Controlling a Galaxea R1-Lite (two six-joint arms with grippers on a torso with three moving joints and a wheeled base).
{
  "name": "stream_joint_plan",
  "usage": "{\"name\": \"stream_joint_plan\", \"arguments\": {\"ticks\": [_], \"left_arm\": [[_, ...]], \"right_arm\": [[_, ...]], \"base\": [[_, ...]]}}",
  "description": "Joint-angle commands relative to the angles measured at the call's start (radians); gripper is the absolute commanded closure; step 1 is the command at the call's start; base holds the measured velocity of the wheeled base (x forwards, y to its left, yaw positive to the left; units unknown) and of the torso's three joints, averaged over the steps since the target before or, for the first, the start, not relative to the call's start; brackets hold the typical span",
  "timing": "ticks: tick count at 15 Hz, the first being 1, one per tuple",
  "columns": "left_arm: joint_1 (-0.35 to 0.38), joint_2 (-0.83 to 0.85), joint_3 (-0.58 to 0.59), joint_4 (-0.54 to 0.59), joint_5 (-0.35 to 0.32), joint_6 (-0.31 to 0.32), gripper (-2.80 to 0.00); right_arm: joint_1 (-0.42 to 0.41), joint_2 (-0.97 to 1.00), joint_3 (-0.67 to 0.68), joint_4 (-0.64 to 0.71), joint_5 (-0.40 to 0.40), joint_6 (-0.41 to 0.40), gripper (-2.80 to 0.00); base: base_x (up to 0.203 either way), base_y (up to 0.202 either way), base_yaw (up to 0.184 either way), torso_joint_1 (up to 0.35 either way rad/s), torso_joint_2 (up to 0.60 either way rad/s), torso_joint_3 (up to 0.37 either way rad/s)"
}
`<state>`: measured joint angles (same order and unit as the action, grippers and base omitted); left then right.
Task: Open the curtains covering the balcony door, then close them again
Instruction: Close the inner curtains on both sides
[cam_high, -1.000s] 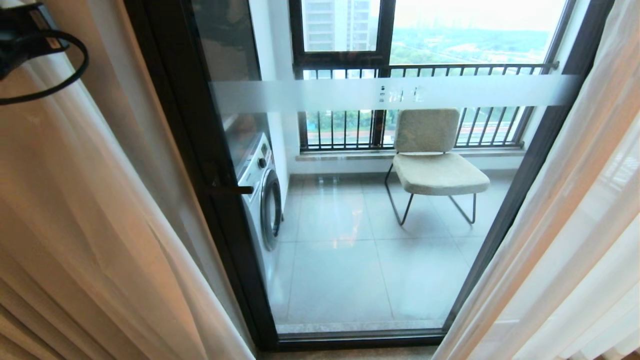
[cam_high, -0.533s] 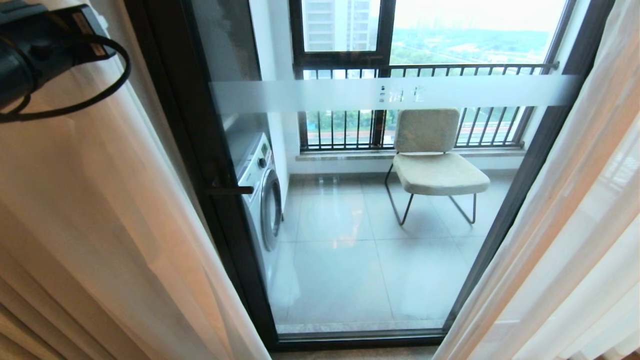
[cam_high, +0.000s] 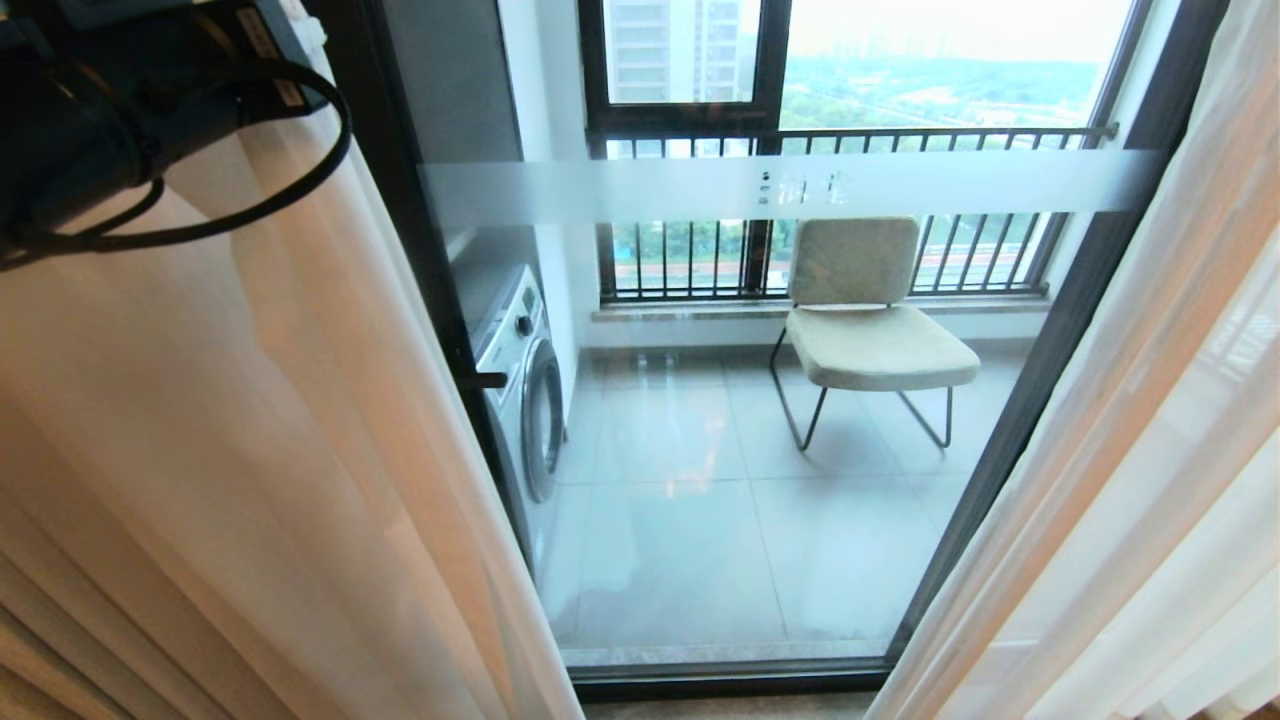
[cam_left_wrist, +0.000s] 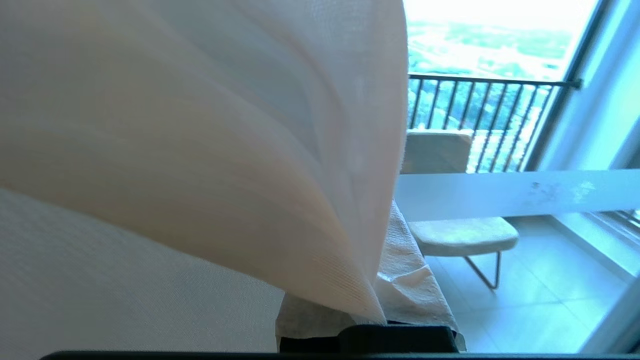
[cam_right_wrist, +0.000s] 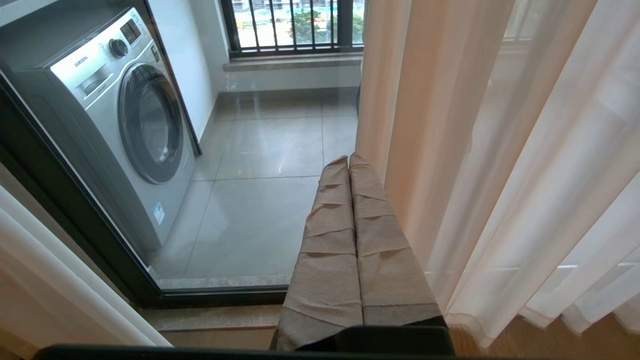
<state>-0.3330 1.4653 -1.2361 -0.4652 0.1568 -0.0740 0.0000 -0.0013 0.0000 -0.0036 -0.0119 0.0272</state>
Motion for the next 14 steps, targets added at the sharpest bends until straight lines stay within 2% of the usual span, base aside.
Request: {"name": "stream_joint_plan", "arguments": {"ticks": [1,3,7,14], "left_arm": [[-0.054,0.022,0.0,-0.003,0.003,0.0,0.0],[-0.078,0.043,-0.008,-0.003,0.003,0.003,0.0],[-0.075,0.079,-0.009,-0.011,0.01,0.029,0.0],[0.027,0.176,-0.13,-0.015,0.015,0.05,0.0]], "right_arm": [[0.0,0.001,0.0,-0.001,0.0,-0.001,0.0],[0.0,0.001,0.0,-0.001,0.0,-0.001,0.0],[0.0,0.001,0.0,-0.001,0.0,0.0,0.0],[0.0,0.001,0.0,-0.001,0.0,0.0,0.0]], "base": [[0.0,0.0,0.0,0.0,0.0,0.0],[0.0,0.0,0.0,0.0,0.0,0.0],[0.0,0.0,0.0,0.0,0.0,0.0],[0.0,0.0,0.0,0.0,0.0,0.0]]}}
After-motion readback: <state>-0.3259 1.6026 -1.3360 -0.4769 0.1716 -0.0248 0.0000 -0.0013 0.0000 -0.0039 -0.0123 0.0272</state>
